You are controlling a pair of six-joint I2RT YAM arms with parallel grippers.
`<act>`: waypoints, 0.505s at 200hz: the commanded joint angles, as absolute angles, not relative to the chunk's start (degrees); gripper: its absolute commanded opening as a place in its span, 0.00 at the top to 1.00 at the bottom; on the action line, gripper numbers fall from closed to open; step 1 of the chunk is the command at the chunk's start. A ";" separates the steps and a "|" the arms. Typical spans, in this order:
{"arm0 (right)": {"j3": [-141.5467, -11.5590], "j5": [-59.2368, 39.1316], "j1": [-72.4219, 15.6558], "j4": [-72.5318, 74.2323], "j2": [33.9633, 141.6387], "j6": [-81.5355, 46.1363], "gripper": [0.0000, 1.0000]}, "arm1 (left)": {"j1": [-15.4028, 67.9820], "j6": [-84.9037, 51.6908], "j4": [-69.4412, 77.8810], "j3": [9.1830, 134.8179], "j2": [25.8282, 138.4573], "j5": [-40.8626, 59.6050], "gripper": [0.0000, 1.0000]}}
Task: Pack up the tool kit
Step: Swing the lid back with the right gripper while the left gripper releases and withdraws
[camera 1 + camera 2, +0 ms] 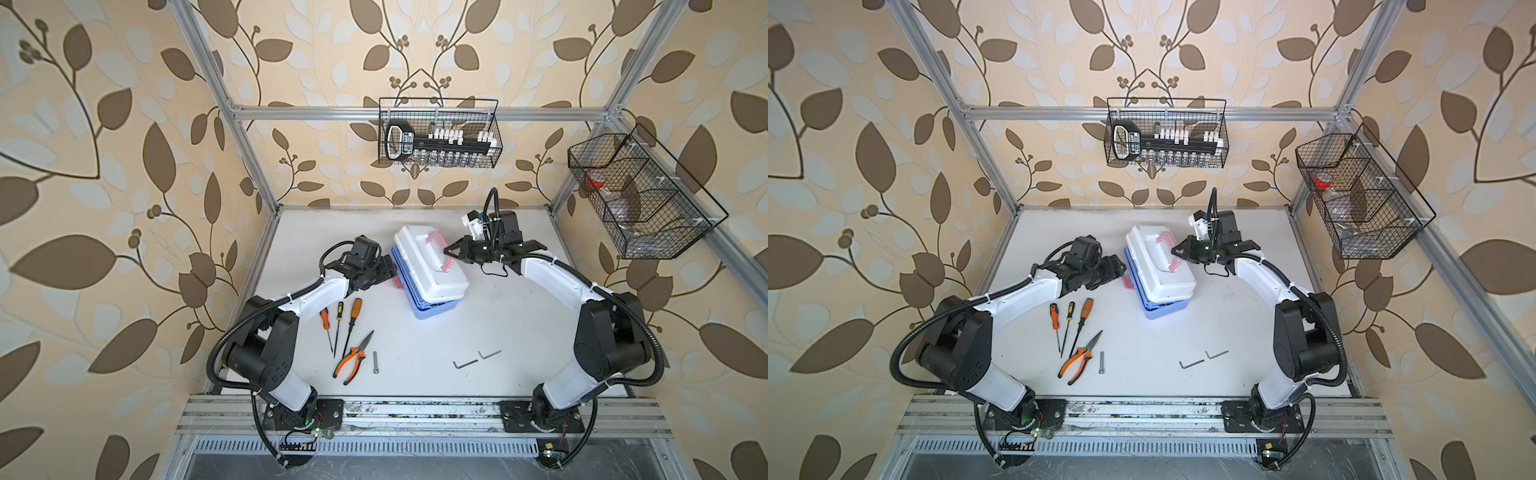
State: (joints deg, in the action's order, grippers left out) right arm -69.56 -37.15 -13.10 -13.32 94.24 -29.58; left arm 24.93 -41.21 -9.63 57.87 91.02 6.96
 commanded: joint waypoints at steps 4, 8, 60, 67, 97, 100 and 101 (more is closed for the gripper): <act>-68.82 -42.88 -12.17 -8.62 93.36 -31.82 0.90 | 25.05 -41.79 -4.81 57.57 90.99 8.44 0.20; -68.74 -42.92 -12.05 -8.55 93.41 -31.86 0.90 | 25.05 -41.86 -4.56 57.57 91.23 8.44 0.20; -68.84 -43.68 -11.64 -7.84 93.78 -32.53 0.90 | 25.22 -42.27 -2.56 58.92 95.57 9.75 0.19; -68.85 -43.68 -11.56 -7.74 93.85 -32.53 0.90 | 25.31 -42.26 -2.63 59.13 96.11 9.84 0.19; -68.77 -43.68 -10.99 -7.60 93.96 -32.74 0.90 | 25.44 -42.44 -2.61 59.08 97.04 9.41 0.21; -68.80 -43.66 -10.92 -7.59 93.98 -32.80 0.90 | 25.48 -42.47 -2.48 58.94 97.00 9.43 0.21; -68.77 -43.63 -10.91 -7.62 93.97 -32.84 0.90 | 25.49 -42.46 -2.43 58.92 97.02 9.42 0.21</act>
